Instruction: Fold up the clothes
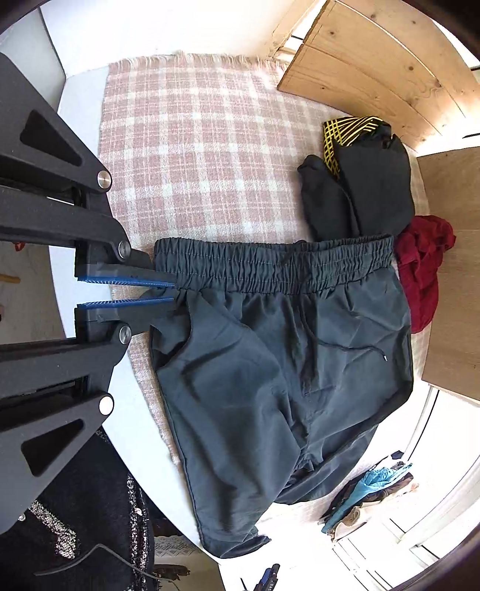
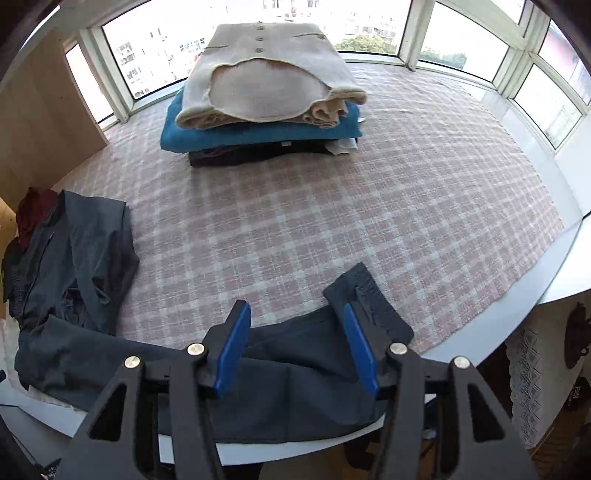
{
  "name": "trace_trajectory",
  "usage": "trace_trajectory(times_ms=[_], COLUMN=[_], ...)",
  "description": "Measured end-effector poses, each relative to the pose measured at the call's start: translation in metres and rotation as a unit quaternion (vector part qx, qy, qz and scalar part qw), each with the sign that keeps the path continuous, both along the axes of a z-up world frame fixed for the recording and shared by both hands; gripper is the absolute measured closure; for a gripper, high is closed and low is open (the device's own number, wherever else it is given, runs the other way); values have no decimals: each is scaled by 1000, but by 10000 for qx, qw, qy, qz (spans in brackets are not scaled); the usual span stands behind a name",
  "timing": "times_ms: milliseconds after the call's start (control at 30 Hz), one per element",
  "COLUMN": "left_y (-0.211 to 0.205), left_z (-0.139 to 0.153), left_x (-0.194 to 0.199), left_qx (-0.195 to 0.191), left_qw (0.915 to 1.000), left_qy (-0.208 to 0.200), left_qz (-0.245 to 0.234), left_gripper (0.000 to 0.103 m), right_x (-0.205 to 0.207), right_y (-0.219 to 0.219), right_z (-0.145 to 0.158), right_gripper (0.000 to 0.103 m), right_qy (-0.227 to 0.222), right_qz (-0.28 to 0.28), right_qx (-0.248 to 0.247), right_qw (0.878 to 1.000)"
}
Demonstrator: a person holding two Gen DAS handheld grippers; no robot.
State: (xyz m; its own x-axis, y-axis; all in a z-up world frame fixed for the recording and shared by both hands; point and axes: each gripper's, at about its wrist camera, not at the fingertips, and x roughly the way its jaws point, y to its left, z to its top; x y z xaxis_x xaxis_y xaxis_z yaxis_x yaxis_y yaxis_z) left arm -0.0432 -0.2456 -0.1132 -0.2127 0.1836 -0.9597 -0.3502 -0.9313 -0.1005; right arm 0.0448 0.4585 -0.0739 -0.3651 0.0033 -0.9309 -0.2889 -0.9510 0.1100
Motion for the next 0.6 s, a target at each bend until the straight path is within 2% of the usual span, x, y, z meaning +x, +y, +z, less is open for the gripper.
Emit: trace_trajectory(times_ms=[100, 167, 300, 433, 467, 500, 533, 600], left_y=[16, 39, 75, 94, 97, 99, 101, 102], left_z=[-11, -27, -50, -75, -81, -88, -93, -102], left_x=[-29, -62, -104, -131, -136, -139, -141, -142], left_qx=[-2, 86, 235, 207, 189, 150, 119, 59], left_qw=[9996, 9992, 9981, 9979, 9977, 9975, 9973, 9969], left_qy=[237, 358, 408, 171, 86, 10, -37, -132], left_qz=[-124, -180, -388, -597, -644, -688, -721, -768], left_gripper=[97, 97, 96, 96, 96, 96, 96, 96], right_x=[-43, -60, -73, -76, -75, -75, -75, -75], right_y=[-90, -130, -163, -179, -183, -186, -189, -189], right_z=[-41, -65, -93, -106, -108, -109, -108, -105], right_gripper=[51, 51, 51, 51, 55, 65, 93, 97], right_qy=[-244, -361, -627, -744, -698, -638, -583, -532], right_qz=[1137, 1607, 1828, 1977, 2052, 2129, 2232, 2254], right_qx=[-304, -283, -564, -718, -770, -827, -829, -707], right_qw=[9928, 9859, 9795, 9748, 9732, 9715, 9695, 9702])
